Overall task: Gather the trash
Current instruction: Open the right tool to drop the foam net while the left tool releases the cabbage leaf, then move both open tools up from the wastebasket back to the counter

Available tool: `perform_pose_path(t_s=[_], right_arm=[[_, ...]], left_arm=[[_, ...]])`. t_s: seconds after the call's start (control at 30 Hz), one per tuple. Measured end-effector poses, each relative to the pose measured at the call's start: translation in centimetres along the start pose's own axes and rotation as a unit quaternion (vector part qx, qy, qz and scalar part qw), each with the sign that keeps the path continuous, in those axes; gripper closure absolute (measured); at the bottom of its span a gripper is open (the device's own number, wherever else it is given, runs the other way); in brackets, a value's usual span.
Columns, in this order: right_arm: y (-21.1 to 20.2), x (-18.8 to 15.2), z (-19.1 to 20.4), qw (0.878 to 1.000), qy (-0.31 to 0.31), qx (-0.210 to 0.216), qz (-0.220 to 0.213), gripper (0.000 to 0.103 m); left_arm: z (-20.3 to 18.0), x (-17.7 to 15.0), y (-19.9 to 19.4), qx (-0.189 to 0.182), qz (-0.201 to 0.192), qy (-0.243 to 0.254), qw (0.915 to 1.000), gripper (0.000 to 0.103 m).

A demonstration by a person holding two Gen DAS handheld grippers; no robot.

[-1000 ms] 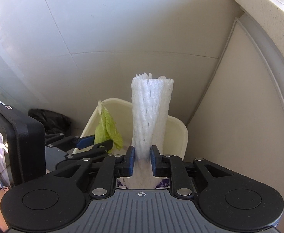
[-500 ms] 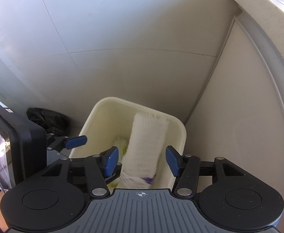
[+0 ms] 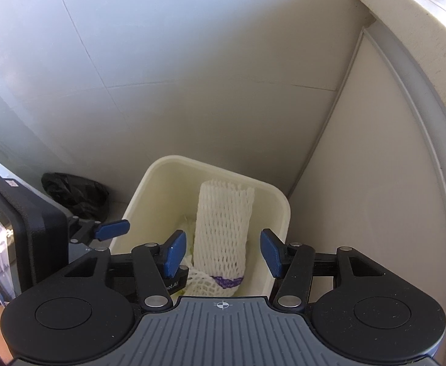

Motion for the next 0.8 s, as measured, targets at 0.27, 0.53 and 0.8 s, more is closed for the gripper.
perform_pose_path(t_s=[0.27, 0.53, 0.8], right_arm=[[-1.5, -0.5, 0.0, 1.000, -0.004, 0.000, -0.020, 0.049], [-3.7, -0.5, 0.4, 0.999, -0.011, 0.006, -0.048, 0.049], [-8.8, -0.5, -0.4, 0.993, -0.007, 0.004, -0.118, 0.040]], left_arm=[[0.2, -0.1, -2.5, -0.002, -0.022, -0.009, 0.9997, 0.031], [0.4, 0.0, -5.2, 0.002, -0.058, -0.002, 0.9983, 0.026], [-0.4, 0.3, -9.2, 0.001, -0.105, 0.001, 0.9944, 0.018]])
Point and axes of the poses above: each gripper's, at about its wrist camera, not at the fingertips, and y roughly the way its jaws point, z to its left, x to its top, the point moved 4 cm from there along y, roughly the way its jaws point, and after that the axes turned 14 degrees about z, right-handed, at the moved point
